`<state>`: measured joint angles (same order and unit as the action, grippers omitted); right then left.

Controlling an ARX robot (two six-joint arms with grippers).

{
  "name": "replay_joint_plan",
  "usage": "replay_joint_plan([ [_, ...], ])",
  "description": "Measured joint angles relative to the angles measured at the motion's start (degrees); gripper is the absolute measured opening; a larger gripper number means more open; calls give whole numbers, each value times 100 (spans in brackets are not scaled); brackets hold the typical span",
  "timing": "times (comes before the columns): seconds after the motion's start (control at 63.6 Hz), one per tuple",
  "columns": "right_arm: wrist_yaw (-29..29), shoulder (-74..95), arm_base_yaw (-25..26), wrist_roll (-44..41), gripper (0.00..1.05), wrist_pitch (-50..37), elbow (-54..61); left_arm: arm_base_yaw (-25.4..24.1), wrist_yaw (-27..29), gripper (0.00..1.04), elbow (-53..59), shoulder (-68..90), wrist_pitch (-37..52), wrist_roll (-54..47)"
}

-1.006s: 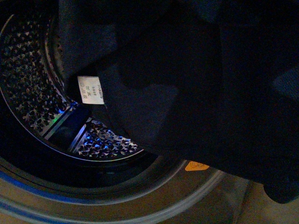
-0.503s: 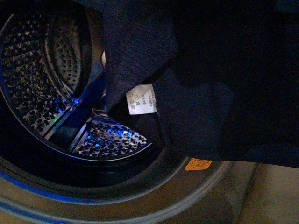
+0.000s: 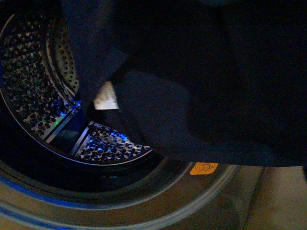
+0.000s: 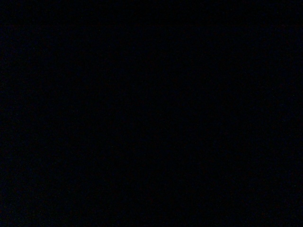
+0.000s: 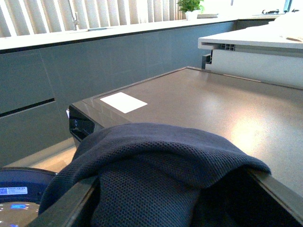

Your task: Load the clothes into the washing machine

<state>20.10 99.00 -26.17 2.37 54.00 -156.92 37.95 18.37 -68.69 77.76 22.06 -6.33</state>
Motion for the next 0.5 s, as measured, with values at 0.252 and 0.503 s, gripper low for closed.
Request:
replay_joint_plan([
  [0.252,0,0,0,0,98,0,0,-796,-686,9,579,-560,4,26],
  [0.503,0,0,0,-2,97,0,0,-1668,-1342,9,1078,-1025,-28,210],
])
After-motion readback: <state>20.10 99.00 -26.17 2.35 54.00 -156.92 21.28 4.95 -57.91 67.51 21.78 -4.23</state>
